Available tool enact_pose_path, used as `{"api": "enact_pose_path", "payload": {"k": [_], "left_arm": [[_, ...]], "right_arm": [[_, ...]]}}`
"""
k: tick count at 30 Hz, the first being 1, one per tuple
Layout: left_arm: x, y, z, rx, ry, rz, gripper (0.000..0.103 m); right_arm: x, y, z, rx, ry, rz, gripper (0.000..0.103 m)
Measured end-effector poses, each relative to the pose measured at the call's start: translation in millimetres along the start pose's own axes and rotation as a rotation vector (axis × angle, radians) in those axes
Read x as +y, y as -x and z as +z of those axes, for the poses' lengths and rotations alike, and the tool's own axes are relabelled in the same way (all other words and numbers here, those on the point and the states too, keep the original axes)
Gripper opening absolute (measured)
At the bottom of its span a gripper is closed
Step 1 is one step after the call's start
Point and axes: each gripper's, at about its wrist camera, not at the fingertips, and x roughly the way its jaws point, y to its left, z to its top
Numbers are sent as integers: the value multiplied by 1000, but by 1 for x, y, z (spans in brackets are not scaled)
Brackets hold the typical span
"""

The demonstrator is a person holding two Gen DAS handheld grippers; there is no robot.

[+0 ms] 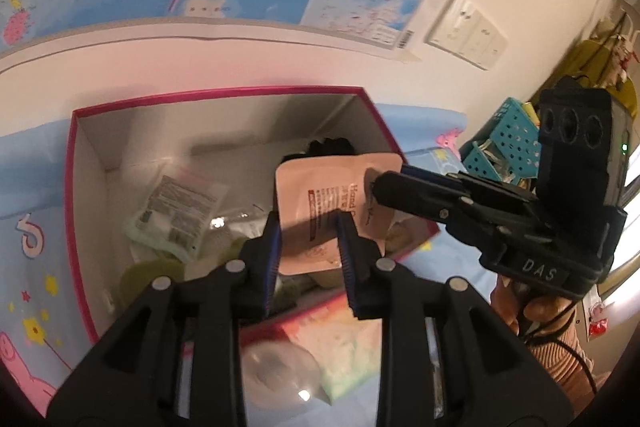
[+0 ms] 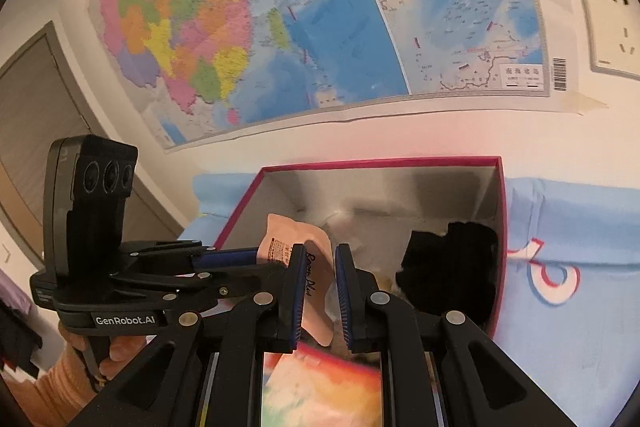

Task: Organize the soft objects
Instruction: 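Carry the pink pouch over the pink box and open the right gripper, then move the right gripper down to the yellow packet on the sheet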

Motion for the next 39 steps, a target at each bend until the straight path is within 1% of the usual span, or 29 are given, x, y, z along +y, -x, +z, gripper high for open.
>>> {"api": "enact_pose_path", "payload": {"k": [4, 5, 7, 8, 9, 14, 16, 20, 24, 27, 28, 29, 34, 35, 39], "left_arm": [[8, -16, 12, 23, 31, 21, 29], [10, -21, 15, 26, 37, 51, 29], [14, -27, 19, 38, 50, 90, 35], [18, -29, 19, 39, 63, 97, 35], [21, -30, 19, 39, 70, 95, 37], [20, -18, 9, 2, 48, 82, 37], [15, -7, 2, -20, 21, 74, 37], [-4, 18, -12, -71, -46, 35, 37], [-23, 48, -38, -114, -125, -9, 44], [-37, 62, -59, -125, -165, -42, 45], [-42, 66, -68, -126, -182, -64, 45], [-47, 69, -76, -122, -190, -76, 45], [-69, 71, -113, -80, -239, -127, 45], [-73, 68, -121, -60, -244, -153, 45], [-90, 52, -147, 10, -267, -188, 45]], "right_arm": [[-12, -16, 8, 8, -34, -14, 14], [-14, -20, 10, 8, -45, -20, 17], [-18, -24, 11, 3, -60, -57, 26], [-18, -23, 11, -1, -62, -66, 33], [-19, -21, 10, -11, -63, -71, 35], [-20, -6, -2, -14, -60, -47, 35], [-20, 1, -8, -12, -60, -27, 35], [-15, 25, -22, -24, -44, 2, 35], [-9, 51, -36, -33, -28, 34, 38], [-4, 74, -50, -30, -14, 58, 40], [-3, 79, -55, -29, -12, 54, 42], [-3, 86, -61, -26, -7, 50, 43], [-3, 108, -98, 22, -10, 21, 43], [-5, 110, -106, 35, -13, 8, 43], [-15, 114, -137, 91, -57, -14, 43]]}}
